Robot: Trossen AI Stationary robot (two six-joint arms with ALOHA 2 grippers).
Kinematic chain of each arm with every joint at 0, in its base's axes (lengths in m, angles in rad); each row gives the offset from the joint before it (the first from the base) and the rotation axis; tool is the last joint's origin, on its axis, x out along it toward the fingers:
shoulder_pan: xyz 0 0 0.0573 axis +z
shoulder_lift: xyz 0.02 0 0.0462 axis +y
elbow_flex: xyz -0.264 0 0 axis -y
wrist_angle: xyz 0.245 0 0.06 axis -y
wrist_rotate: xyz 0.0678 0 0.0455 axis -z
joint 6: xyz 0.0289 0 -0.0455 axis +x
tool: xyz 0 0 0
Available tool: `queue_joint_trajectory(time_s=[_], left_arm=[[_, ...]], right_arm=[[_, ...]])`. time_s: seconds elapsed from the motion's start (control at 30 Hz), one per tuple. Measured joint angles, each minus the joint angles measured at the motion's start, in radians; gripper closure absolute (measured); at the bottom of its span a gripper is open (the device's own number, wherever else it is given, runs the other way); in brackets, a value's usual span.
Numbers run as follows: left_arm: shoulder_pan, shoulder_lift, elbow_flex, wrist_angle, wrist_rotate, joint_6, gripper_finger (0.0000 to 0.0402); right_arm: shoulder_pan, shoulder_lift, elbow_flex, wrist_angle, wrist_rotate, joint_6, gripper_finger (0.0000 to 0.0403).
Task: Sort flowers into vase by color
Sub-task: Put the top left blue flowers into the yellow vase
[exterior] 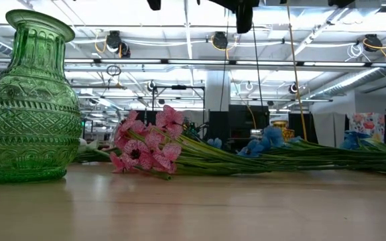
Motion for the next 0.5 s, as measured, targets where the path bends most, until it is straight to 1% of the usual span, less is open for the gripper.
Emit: queue_joint_trajectory(time_s=[0.1,0.2,0.3,0.5], left_arm=[[-0.012,-0.019,0.0,-0.005,-0.008,-0.008,0.014],[-0.025,-0.039,0.0,0.003,-0.039,-0.008,0.0102],[-0.032,-0.046,0.0,0.006,-0.084,-0.007,0.0091],[-0.031,-0.047,0.0,0.018,-0.115,-0.008,0.0089]], right_arm=[[0.0,0.0,0.0,0.001,0.001,0.001,0.0402],[0.0,0.0,0.0,0.0,-0.001,0.001,0.0402],[0.0,0.0,0.0,-0.003,-0.001,0.004,0.0402],[0.0,0.0,0.0,-0.006,-0.011,0.008,0.0403]])
